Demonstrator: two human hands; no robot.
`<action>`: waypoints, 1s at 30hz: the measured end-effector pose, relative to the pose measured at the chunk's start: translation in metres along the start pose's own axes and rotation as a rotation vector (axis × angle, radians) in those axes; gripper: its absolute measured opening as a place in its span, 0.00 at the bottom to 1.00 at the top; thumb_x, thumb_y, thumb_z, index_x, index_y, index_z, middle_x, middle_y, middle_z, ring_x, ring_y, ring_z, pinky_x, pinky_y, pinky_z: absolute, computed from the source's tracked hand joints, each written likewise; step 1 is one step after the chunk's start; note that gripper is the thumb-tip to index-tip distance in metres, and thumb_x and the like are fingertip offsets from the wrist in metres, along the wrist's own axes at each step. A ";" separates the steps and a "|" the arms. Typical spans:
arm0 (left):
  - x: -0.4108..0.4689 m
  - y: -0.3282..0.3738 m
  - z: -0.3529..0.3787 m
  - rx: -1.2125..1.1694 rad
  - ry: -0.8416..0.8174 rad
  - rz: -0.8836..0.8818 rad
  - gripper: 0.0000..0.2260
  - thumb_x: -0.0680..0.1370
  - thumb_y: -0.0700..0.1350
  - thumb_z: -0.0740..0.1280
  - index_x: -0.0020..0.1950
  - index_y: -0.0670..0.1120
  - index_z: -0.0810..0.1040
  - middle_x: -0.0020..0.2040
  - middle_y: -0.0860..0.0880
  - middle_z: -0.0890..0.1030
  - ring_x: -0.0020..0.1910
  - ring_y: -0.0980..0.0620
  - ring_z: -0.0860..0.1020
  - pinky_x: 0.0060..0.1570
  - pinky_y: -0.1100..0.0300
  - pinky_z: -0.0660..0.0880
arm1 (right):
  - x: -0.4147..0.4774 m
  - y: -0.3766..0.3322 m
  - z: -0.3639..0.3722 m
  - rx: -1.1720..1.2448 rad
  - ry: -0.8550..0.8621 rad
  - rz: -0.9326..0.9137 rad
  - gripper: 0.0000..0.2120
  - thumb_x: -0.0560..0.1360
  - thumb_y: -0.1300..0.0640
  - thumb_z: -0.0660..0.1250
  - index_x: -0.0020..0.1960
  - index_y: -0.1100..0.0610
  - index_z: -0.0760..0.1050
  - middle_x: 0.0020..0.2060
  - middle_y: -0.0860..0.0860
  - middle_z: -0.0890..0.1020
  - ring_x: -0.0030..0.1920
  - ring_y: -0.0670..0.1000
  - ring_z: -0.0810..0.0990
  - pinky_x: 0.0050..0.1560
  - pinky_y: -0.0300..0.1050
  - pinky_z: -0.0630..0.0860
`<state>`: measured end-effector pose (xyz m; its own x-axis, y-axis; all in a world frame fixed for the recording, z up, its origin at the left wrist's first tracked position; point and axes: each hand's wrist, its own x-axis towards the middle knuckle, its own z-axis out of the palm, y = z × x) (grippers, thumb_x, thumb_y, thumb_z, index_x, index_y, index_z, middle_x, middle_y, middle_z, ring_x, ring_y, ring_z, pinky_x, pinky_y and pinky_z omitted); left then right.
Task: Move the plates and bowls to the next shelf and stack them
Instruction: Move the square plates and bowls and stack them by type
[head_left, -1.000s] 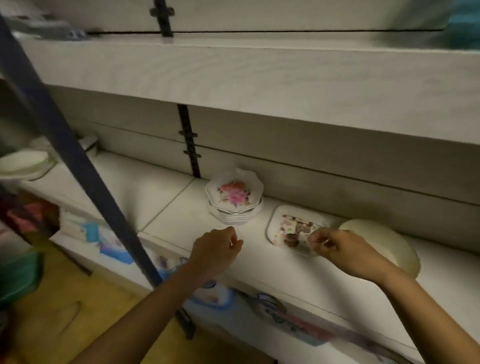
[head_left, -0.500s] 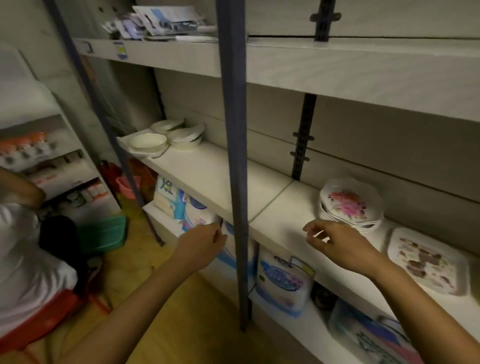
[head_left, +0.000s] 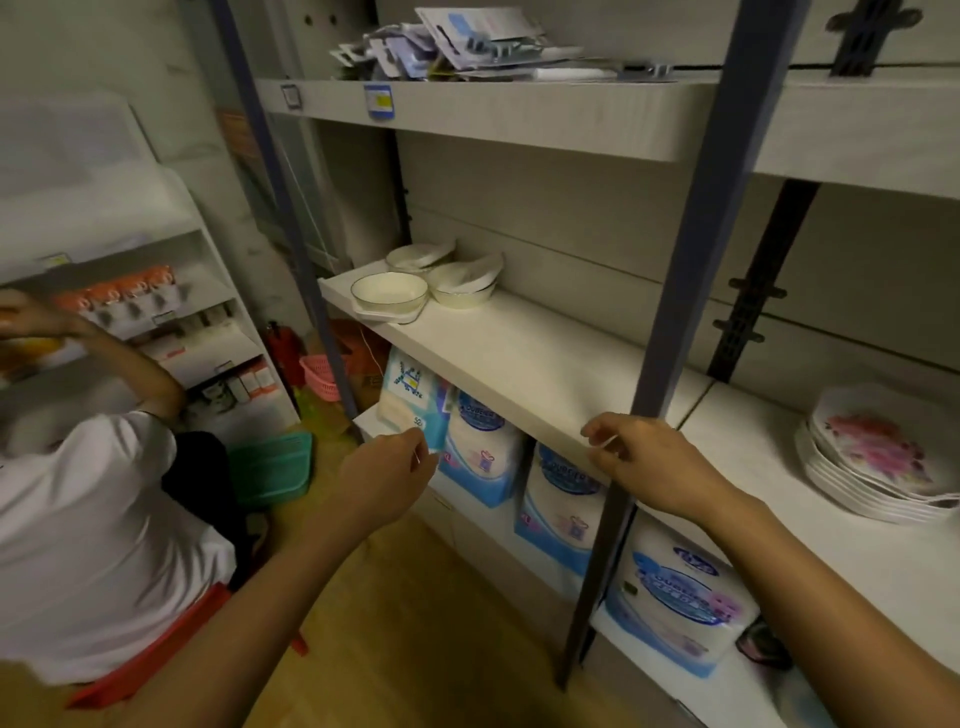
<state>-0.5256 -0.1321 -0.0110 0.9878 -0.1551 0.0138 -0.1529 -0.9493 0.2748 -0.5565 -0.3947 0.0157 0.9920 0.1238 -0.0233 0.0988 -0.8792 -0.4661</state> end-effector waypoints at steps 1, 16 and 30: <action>0.007 -0.006 -0.002 0.004 0.003 0.001 0.10 0.80 0.51 0.57 0.50 0.46 0.73 0.49 0.46 0.81 0.44 0.51 0.77 0.50 0.54 0.79 | 0.009 -0.006 0.002 0.001 -0.001 -0.004 0.15 0.77 0.53 0.61 0.63 0.51 0.72 0.59 0.49 0.79 0.55 0.49 0.79 0.56 0.49 0.77; 0.172 -0.104 -0.036 0.050 0.030 -0.026 0.11 0.79 0.51 0.58 0.50 0.45 0.75 0.42 0.51 0.76 0.42 0.51 0.78 0.47 0.57 0.78 | 0.205 -0.045 0.033 -0.042 0.019 0.035 0.16 0.78 0.50 0.59 0.64 0.50 0.71 0.61 0.48 0.77 0.57 0.50 0.77 0.56 0.47 0.75; 0.332 -0.186 -0.055 0.047 -0.014 -0.005 0.12 0.80 0.49 0.57 0.54 0.44 0.75 0.43 0.49 0.78 0.42 0.51 0.79 0.45 0.57 0.78 | 0.341 -0.060 0.059 -0.020 0.036 0.167 0.15 0.77 0.49 0.59 0.62 0.50 0.73 0.59 0.48 0.79 0.55 0.51 0.78 0.54 0.47 0.76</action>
<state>-0.1673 0.0080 -0.0051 0.9882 -0.1535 -0.0007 -0.1492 -0.9619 0.2291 -0.2287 -0.2729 -0.0166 0.9969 -0.0406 -0.0670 -0.0661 -0.8953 -0.4405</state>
